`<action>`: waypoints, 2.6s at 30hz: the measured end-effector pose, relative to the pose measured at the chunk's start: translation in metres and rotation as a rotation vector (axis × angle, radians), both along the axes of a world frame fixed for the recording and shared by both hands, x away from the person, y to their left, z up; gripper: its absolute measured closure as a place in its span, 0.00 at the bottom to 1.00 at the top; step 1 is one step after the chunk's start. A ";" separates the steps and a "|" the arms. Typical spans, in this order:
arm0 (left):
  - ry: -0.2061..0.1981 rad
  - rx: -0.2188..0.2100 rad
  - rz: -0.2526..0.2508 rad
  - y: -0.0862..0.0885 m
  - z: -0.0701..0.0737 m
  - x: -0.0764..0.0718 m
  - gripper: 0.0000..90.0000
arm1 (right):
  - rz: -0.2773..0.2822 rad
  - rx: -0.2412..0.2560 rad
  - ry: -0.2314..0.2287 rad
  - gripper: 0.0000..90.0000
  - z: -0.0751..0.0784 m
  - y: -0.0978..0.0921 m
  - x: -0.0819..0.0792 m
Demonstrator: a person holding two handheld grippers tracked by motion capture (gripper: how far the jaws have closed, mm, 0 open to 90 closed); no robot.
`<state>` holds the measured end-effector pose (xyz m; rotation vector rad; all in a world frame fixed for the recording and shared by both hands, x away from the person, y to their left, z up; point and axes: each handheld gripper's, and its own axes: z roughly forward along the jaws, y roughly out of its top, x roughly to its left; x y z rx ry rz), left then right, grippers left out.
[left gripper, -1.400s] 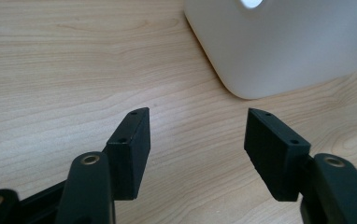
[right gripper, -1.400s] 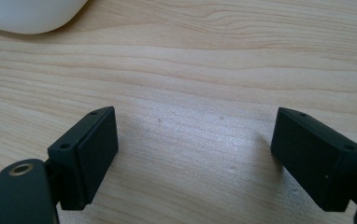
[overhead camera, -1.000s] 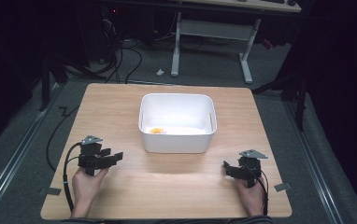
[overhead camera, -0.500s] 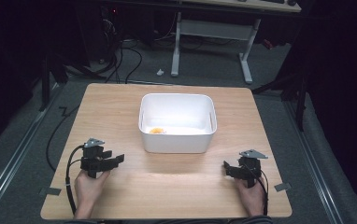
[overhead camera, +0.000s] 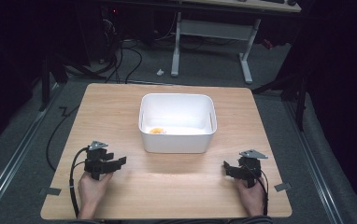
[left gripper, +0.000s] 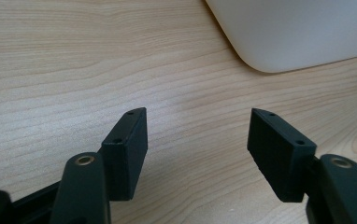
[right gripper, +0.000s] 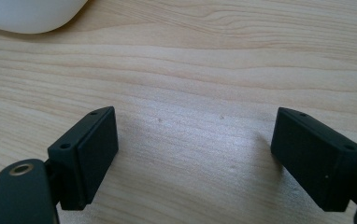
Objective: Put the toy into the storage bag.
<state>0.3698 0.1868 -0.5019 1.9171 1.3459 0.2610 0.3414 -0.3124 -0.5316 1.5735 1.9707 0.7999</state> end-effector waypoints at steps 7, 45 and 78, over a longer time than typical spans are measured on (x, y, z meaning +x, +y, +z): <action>-0.016 0.022 0.000 -0.002 -0.004 0.000 0.42 | -0.001 0.000 0.000 0.17 0.000 0.000 0.000; -0.100 0.140 -0.018 -0.028 -0.027 0.003 0.38 | 0.001 -0.001 -0.001 0.17 0.000 0.000 0.000; -0.156 0.194 -0.021 -0.042 -0.034 0.001 0.30 | 0.002 -0.002 -0.002 0.17 0.000 0.000 0.000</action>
